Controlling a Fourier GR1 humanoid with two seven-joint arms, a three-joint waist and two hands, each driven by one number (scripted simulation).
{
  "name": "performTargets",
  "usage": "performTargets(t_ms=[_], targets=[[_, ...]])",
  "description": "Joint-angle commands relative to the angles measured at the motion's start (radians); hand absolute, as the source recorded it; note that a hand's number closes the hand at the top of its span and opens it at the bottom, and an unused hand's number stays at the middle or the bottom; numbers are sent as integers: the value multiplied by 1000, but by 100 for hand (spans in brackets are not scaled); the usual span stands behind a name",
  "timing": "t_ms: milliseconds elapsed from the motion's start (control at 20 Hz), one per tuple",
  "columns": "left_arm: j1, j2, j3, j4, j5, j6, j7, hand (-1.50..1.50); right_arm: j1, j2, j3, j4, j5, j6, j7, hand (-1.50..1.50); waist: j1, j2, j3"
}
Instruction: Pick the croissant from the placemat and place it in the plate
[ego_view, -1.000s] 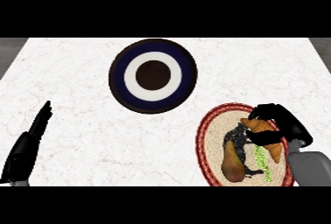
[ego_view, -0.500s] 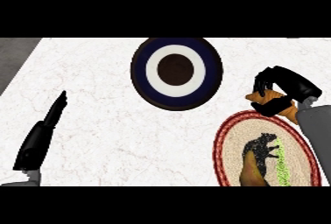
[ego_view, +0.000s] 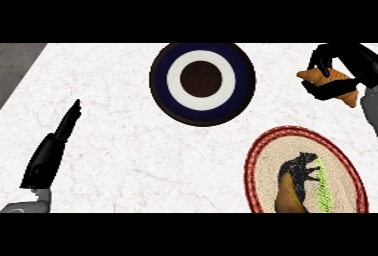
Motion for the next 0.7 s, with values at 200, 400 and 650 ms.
performTargets(t_ms=[200,400,650], targets=[[1,15,22,14,11,-9,4,0,-148,20,-126,157,-100,-108,-338,150,-19,-17,-2],[0,-6,17,25,2,11,3,0,-225,8,-132,262,-151,40,-499,150,-44,-25,-5],[-24,19,43,43,2,5,31,0,-380,43,-116,383,-135,93,-564,150,-65,-36,-8]])
